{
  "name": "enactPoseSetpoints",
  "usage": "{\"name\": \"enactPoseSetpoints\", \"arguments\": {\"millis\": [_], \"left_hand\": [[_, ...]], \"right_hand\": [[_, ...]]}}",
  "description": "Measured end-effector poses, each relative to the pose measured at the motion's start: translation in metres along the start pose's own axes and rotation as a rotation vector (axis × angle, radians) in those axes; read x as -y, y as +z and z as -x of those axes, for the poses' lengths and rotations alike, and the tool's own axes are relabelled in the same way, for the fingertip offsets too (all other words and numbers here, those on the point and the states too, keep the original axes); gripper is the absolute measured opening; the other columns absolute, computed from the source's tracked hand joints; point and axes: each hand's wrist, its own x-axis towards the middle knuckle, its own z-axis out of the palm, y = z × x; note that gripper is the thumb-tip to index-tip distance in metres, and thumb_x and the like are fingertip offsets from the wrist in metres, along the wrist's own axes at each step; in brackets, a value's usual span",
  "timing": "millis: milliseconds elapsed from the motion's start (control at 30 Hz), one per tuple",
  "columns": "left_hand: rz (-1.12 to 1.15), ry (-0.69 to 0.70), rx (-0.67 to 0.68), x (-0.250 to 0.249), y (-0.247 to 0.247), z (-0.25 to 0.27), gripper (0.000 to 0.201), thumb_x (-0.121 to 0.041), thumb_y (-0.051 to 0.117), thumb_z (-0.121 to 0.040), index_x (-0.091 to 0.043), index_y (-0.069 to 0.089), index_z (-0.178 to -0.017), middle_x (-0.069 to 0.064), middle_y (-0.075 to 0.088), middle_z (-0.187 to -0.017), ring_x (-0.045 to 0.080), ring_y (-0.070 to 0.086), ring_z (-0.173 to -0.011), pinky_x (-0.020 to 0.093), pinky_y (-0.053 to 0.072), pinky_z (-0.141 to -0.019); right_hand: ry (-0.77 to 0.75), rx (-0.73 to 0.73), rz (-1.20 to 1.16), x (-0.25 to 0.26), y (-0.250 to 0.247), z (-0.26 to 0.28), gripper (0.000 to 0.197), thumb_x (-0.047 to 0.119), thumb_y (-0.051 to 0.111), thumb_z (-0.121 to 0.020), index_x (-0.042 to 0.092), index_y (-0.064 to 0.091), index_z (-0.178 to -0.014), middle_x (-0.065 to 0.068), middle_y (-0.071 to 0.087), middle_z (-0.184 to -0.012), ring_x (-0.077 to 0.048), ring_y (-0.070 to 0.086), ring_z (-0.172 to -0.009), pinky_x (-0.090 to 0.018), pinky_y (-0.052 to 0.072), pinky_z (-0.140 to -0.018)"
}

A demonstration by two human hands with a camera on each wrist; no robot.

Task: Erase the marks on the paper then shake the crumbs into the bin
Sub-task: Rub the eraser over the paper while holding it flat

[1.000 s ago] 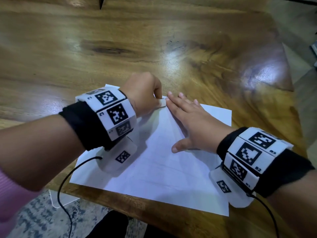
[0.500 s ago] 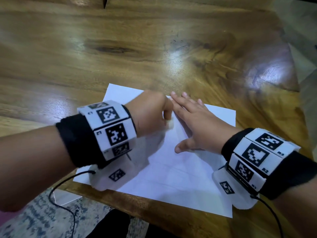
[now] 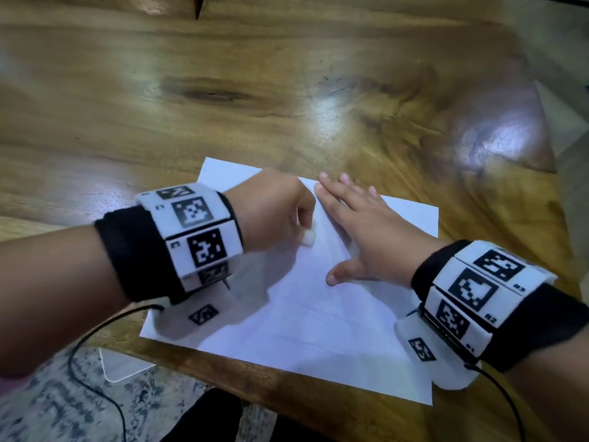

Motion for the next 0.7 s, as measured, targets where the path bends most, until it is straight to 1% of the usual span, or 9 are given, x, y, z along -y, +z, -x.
{"name": "enactPoseSetpoints", "arguments": {"millis": [67,133,267,333,400,500,533,600,700], "left_hand": [[-0.001,-0.052,-0.126,0.003,-0.005,-0.009,0.011,-0.023,0.063,-0.077,-0.015,0.067,-0.085,-0.013,0.045,-0.055,0.013,0.048,-0.067,0.023,0.033,-0.060],[0.010,-0.018,-0.158,0.005,0.000,-0.004,0.011,-0.025,0.062,-0.078,-0.014,0.065,-0.079,-0.009,0.046,-0.057,0.017,0.047,-0.068,0.024,0.032,-0.057],[0.007,0.220,0.065,0.009,0.021,0.039,0.024,-0.034,0.055,-0.074,-0.013,0.060,-0.063,0.001,0.057,-0.061,0.022,0.051,-0.061,0.024,0.032,-0.052],[0.002,0.206,0.155,0.015,0.020,0.039,0.015,-0.027,0.062,-0.074,-0.013,0.066,-0.070,-0.003,0.061,-0.065,0.013,0.054,-0.060,0.010,0.032,-0.056],[-0.022,0.146,0.053,0.017,0.011,0.022,0.006,-0.020,0.068,-0.073,-0.015,0.066,-0.071,-0.011,0.052,-0.057,0.004,0.046,-0.053,0.003,0.031,-0.052],[-0.012,0.101,-0.145,0.013,0.009,0.007,0.008,-0.025,0.067,-0.076,-0.019,0.065,-0.072,-0.006,0.047,-0.060,0.014,0.042,-0.057,0.024,0.024,-0.052],[0.002,0.141,-0.166,0.013,0.015,0.012,0.012,-0.024,0.067,-0.076,-0.020,0.061,-0.066,-0.004,0.046,-0.061,0.017,0.042,-0.059,0.024,0.020,-0.052],[0.060,0.213,-0.093,0.016,0.029,0.037,0.019,-0.023,0.064,-0.075,-0.019,0.055,-0.059,-0.004,0.044,-0.059,0.016,0.042,-0.055,0.022,0.021,-0.052],[0.119,0.195,0.145,0.021,0.039,0.072,0.009,-0.018,0.062,-0.076,-0.021,0.066,-0.068,-0.011,0.046,-0.063,-0.001,0.044,-0.056,0.009,0.032,-0.056]], "right_hand": [[0.001,-0.001,-0.003,0.000,0.000,0.000,0.122,0.052,0.074,-0.066,0.021,-0.012,-0.148,0.010,-0.023,-0.155,-0.011,-0.021,-0.142,-0.026,-0.014,-0.109],[0.005,0.005,-0.003,0.000,0.000,-0.001,0.122,0.052,0.074,-0.066,0.021,-0.012,-0.147,0.010,-0.023,-0.155,-0.012,-0.021,-0.142,-0.026,-0.014,-0.109],[0.007,0.016,0.001,0.000,0.000,0.000,0.121,0.051,0.073,-0.068,0.020,-0.013,-0.147,0.009,-0.024,-0.154,-0.012,-0.022,-0.142,-0.027,-0.014,-0.110],[0.010,0.021,0.002,0.001,-0.001,0.000,0.121,0.051,0.073,-0.068,0.019,-0.013,-0.147,0.008,-0.024,-0.154,-0.012,-0.022,-0.142,-0.028,-0.014,-0.111],[0.011,0.019,-0.005,0.001,-0.001,0.001,0.121,0.050,0.073,-0.068,0.020,-0.013,-0.147,0.009,-0.024,-0.154,-0.012,-0.023,-0.142,-0.028,-0.014,-0.111],[0.014,0.023,-0.015,0.002,-0.001,0.001,0.120,0.050,0.073,-0.069,0.021,-0.013,-0.147,0.010,-0.025,-0.154,-0.011,-0.023,-0.142,-0.027,-0.015,-0.110],[0.014,0.024,-0.008,0.002,-0.001,0.001,0.120,0.050,0.073,-0.069,0.021,-0.013,-0.147,0.009,-0.025,-0.154,-0.011,-0.023,-0.142,-0.027,-0.015,-0.110],[0.017,0.028,0.005,0.001,-0.001,0.001,0.120,0.051,0.072,-0.070,0.019,-0.014,-0.147,0.008,-0.025,-0.154,-0.013,-0.023,-0.142,-0.028,-0.014,-0.111],[0.020,0.030,-0.005,0.002,-0.002,0.001,0.118,0.049,0.072,-0.071,0.019,-0.014,-0.147,0.008,-0.025,-0.154,-0.012,-0.023,-0.142,-0.029,-0.015,-0.111]]}}
